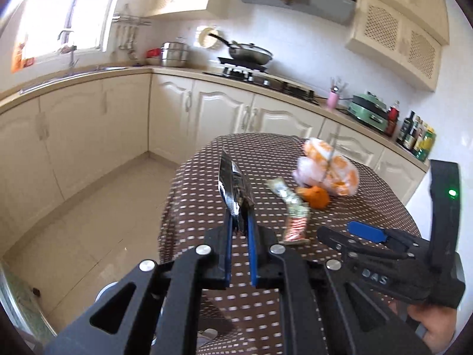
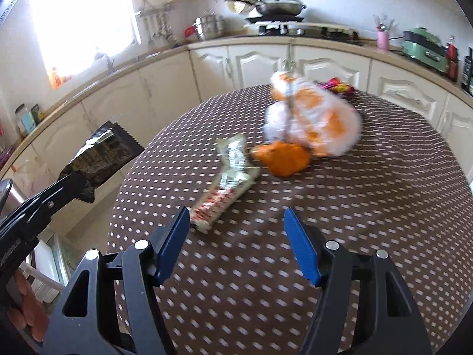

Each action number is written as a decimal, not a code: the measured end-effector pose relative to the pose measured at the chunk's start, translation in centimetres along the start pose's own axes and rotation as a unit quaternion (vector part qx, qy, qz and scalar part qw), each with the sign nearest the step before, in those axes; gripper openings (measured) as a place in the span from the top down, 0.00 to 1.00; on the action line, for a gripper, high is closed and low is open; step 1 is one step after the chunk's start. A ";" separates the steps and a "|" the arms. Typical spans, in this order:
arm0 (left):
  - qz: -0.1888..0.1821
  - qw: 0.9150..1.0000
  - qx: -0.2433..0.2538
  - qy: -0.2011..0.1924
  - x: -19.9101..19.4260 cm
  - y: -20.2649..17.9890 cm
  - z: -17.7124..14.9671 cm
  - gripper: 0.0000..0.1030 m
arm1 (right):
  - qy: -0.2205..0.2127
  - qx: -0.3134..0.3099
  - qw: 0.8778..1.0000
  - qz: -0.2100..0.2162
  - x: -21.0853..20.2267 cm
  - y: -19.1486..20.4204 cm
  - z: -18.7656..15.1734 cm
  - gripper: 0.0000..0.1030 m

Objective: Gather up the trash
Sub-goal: 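Grasp the red-white striped wrapper with the right gripper while the left holds the black packet, then carry both items over the blue bin and open both grippers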

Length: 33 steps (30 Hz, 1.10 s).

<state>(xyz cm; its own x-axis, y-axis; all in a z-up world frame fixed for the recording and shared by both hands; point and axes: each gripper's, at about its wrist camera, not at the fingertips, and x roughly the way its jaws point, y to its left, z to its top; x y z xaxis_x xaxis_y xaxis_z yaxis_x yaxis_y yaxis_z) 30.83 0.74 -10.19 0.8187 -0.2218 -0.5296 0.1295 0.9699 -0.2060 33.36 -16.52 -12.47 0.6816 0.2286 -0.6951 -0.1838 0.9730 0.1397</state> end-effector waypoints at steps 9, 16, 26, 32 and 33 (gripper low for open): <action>0.004 1.000 -0.024 0.002 -0.2 4.0 -0.7 0.92 | 0.053 -0.005 0.999 -0.012 4.3 1.6 1.1 0.63; -0.012 0.999 -0.043 -0.001 -1.0 5.7 -1.5 0.92 | 0.040 -0.036 0.998 -0.012 3.5 3.5 0.5 0.83; 0.013 0.996 -0.085 -0.006 -3.5 10.9 -3.5 0.92 | 0.026 -0.101 0.992 0.070 2.3 12.9 -0.4 0.83; 0.050 0.991 -0.122 0.010 -4.4 15.8 -6.1 0.92 | 0.060 -0.136 0.981 0.123 4.8 19.1 -2.5 0.83; 0.057 0.990 -0.128 0.016 -4.3 16.7 -6.8 0.92 | 0.069 -0.141 0.979 0.130 5.5 19.9 -2.9 0.83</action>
<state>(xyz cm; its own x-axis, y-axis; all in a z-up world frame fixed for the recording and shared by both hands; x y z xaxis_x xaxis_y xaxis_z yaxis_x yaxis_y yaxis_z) 25.67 17.18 -16.90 0.8007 -0.1202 -0.5869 -0.1115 0.9327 -0.3431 31.35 4.00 -15.57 0.4879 0.4418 -0.7529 -0.5404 0.8302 0.1370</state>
